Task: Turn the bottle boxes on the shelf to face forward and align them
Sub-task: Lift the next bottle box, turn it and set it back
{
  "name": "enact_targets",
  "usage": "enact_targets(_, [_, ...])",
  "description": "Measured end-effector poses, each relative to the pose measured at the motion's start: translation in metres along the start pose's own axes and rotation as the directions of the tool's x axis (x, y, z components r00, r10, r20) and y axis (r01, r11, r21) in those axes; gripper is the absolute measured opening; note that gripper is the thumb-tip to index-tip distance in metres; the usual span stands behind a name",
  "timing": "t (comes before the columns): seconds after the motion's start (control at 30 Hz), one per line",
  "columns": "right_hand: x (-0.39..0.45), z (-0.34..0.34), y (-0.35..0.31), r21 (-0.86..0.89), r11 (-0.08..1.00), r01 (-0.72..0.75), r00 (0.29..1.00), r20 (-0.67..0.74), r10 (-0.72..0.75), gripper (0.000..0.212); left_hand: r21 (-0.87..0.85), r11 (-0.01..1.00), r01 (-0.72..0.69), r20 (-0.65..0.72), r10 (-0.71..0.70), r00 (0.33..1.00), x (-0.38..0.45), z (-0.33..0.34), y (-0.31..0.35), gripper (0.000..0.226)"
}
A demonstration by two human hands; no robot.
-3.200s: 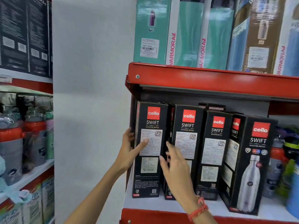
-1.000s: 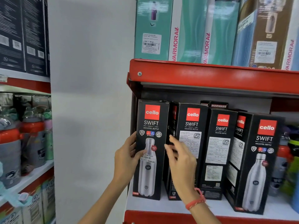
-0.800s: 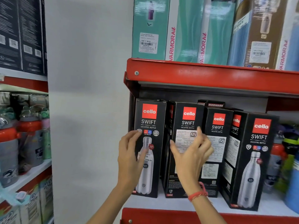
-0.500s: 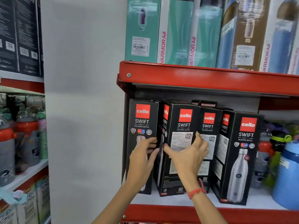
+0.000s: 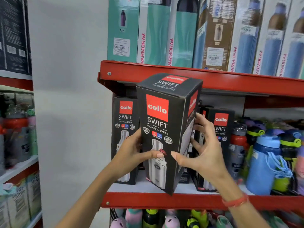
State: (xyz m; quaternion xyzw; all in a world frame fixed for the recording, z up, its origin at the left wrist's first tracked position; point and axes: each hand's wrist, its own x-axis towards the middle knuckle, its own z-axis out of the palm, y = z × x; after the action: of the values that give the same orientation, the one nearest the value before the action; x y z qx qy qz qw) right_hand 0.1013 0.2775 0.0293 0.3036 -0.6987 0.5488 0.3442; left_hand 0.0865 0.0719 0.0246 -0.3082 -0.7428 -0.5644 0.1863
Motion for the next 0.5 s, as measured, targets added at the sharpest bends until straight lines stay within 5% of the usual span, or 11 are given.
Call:
enact_targets(0.27, [0.015, -0.028, -0.018, 0.069, 0.992, -0.102, 0.948, 0.31, 0.076, 0.082, -0.004, 1.0, -0.009, -0.19, 0.008, 0.982, -0.019, 0.027, 0.042, 0.043])
enact_targets(0.5, [0.009, -0.03, -0.014, 0.024, 0.986, -0.166, 0.913, 0.382, 0.144, 0.064, 0.159, 0.987, 0.036, -0.311, 0.016, 0.95, -0.018, 0.039, 0.04, 0.05])
